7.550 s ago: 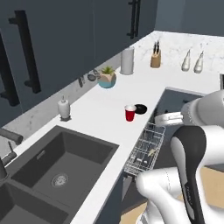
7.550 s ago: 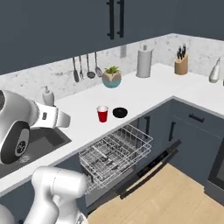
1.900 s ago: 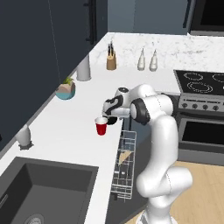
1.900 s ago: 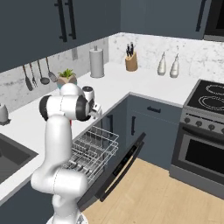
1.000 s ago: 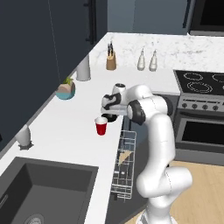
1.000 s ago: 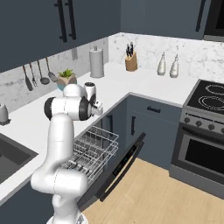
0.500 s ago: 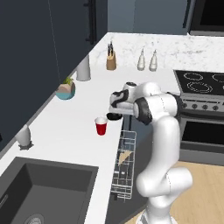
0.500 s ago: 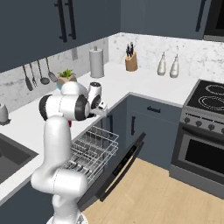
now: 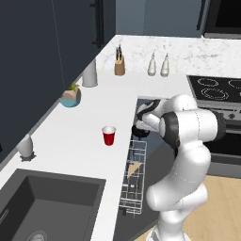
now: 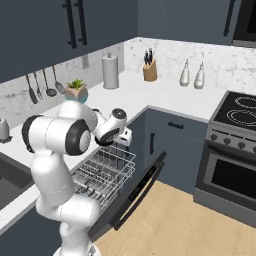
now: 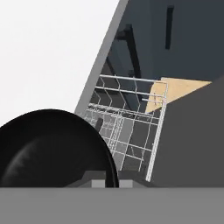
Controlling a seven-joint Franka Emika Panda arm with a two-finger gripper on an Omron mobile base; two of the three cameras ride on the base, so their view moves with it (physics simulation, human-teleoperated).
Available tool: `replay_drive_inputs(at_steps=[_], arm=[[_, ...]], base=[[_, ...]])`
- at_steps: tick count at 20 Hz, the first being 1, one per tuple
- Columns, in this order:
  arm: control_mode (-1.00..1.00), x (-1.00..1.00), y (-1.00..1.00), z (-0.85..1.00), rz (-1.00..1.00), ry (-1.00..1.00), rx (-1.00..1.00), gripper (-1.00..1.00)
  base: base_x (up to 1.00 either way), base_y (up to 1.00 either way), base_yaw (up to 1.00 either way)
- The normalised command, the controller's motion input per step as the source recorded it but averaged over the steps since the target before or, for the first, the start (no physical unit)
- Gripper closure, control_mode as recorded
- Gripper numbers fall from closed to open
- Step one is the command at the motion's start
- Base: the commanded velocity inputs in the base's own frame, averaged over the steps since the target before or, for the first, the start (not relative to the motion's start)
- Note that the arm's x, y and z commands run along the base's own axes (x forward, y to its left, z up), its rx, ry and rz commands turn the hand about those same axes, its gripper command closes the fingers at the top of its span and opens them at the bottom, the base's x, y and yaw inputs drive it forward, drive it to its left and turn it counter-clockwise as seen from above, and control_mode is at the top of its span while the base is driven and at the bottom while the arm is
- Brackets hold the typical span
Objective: Pick up the cup and bowl from the counter, place them in the dishwasher, and close the dishwasher door.
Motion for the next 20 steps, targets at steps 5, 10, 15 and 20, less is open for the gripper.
replay_drive_inputs(at_steps=[5,10,15,20], arm=[[-1.0,-0.66,-0.23,0.32,0.02,0.04,0.01,1.0],[-1.0,-0.02,0.0,-0.02,0.19,0.0,0.0,1.0],[-1.0,0.0,-0.07,-0.01,0.28,-0.01,0.0,1.0],[-1.0,0.02,-0.02,-0.22,0.19,-0.05,-0.01,1.0]], base=[[0.0,0.0,0.0],[0.0,0.0,0.0],[0.0,0.0,0.0],[0.0,0.0,0.0]])
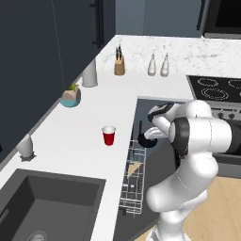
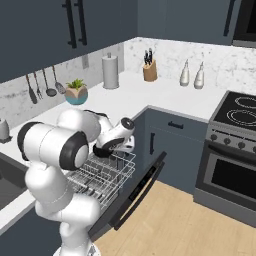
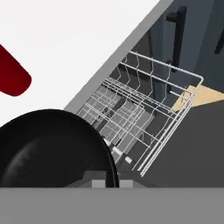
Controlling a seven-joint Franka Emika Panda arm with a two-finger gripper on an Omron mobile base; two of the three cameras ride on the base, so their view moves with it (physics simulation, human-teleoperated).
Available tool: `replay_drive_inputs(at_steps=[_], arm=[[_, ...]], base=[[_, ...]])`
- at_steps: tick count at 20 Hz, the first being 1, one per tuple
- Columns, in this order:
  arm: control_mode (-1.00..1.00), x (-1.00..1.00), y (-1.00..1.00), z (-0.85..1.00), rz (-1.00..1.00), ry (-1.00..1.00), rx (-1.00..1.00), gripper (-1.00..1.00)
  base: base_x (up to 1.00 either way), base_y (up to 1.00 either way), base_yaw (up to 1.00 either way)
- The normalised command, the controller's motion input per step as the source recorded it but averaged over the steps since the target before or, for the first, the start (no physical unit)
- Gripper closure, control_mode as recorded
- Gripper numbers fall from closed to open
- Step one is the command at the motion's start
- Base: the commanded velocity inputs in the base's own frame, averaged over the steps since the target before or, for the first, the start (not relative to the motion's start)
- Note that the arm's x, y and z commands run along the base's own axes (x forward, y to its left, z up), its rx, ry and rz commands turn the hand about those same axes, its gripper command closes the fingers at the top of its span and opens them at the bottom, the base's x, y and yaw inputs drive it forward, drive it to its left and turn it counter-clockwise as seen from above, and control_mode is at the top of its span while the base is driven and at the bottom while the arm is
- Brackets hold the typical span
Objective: Pick up the cup and bowl from the counter, place them in the dishwasher, and close the dishwasher door.
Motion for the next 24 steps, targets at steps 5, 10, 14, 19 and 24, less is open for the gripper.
replay_drive_inputs(at_steps=[5,10,14,19,24], arm=[[-1.0,0.01,0.05,-0.49,0.01,-0.14,-0.01,1.0],[-1.0,0.01,0.2,-0.54,0.0,-0.05,-0.03,1.0],[-1.0,0.08,0.29,-0.42,0.0,-0.02,-0.03,1.0],[-1.0,0.13,0.19,-0.5,0.01,0.0,-0.04,1.0],[-1.0,0.07,0.05,-0.52,0.04,0.0,-0.03,1.0]], base=[[0.0,0.0,0.0],[0.0,0.0,0.0],[0.0,0.0,0.0],[0.0,0.0,0.0],[0.0,0.0,0.0]])
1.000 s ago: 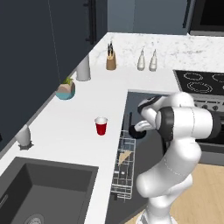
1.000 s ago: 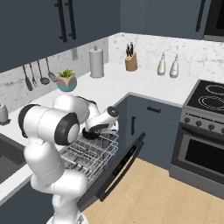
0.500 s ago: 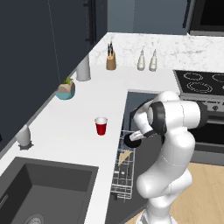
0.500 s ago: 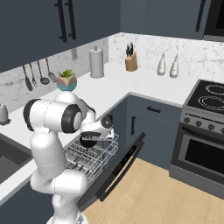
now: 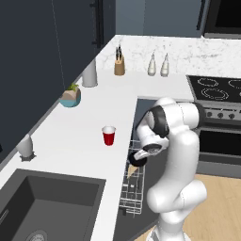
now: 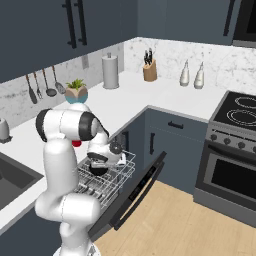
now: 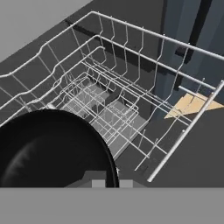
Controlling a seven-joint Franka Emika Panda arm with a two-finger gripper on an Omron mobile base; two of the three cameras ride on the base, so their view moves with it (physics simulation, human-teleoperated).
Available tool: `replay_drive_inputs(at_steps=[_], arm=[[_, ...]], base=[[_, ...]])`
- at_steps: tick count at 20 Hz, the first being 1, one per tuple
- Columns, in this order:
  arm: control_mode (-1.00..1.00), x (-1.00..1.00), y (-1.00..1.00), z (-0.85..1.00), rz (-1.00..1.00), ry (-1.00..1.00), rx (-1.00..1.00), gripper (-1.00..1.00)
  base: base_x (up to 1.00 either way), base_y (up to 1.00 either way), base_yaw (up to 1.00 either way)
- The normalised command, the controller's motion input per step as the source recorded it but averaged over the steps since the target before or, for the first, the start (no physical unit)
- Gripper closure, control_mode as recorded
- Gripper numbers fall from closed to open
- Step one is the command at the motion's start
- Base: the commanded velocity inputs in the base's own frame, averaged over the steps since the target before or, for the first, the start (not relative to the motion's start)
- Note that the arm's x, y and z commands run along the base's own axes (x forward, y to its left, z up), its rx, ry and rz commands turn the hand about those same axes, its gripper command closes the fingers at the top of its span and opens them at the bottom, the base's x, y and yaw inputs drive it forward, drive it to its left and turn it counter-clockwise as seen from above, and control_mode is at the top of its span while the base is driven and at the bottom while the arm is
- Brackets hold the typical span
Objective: Pick up the cup and bowl from the counter, place them in the dishwasher, and close the dishwasher door.
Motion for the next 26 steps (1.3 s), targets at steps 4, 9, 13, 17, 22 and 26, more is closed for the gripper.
replay_drive_inputs(at_steps=[4,9,13,17,22,26], arm=[[-1.0,0.09,0.07,-0.51,0.06,0.0,-0.03,1.0],[-1.0,0.1,0.05,-0.58,0.08,0.0,-0.03,1.0],[-1.0,0.14,0.01,-0.61,0.08,0.05,-0.04,1.0],[-1.0,0.11,0.0,-0.59,0.09,0.13,-0.03,1.0],[-1.0,0.09,0.0,-0.56,0.09,0.13,-0.03,1.0],[-1.0,0.05,0.0,-0.56,0.09,0.12,-0.02,1.0]], base=[[0.0,0.0,0.0],[0.0,0.0,0.0],[0.0,0.0,0.0],[0.0,0.0,0.0],[0.0,0.0,0.0],[0.0,0.0,0.0]])
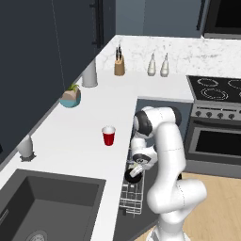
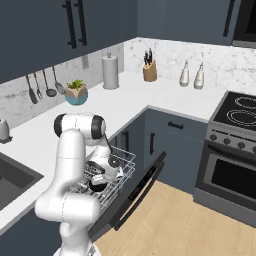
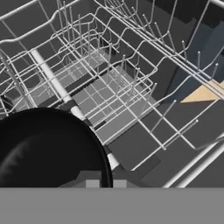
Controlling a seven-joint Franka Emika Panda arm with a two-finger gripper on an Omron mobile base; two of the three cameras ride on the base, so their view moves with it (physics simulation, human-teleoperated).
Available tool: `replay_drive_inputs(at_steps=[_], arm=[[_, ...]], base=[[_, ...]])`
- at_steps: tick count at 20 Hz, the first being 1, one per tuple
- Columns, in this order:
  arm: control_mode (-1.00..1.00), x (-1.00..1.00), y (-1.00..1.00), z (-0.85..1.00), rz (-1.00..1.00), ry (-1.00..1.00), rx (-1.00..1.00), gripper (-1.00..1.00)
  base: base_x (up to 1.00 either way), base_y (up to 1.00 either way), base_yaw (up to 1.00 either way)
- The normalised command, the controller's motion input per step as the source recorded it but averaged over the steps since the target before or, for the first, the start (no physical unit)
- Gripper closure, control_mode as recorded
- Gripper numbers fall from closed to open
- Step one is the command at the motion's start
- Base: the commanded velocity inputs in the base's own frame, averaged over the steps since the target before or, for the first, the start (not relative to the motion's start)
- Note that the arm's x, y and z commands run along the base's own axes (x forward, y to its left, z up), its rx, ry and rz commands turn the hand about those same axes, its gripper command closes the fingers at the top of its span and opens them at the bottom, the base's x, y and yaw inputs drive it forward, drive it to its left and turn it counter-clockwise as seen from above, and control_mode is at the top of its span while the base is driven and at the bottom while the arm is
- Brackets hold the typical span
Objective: Pick up the cup and bowl from the counter, place them in the dishwasher, and close the dishwasher door.
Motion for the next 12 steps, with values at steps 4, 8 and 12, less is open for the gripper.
replay_drive_inputs(at_steps=[4,8,12], arm=[[-1.0,0.01,-0.05,-0.68,0.1,0.13,-0.03,-1.0],[-1.0,0.0,-0.14,-0.45,0.04,0.14,-0.01,-1.0],[-1.0,-0.03,-0.07,-0.06,0.0,0.04,0.0,-1.0]], base=[[0.0,0.0,0.0],[0.0,0.0,0.0],[0.0,0.0,0.0]])
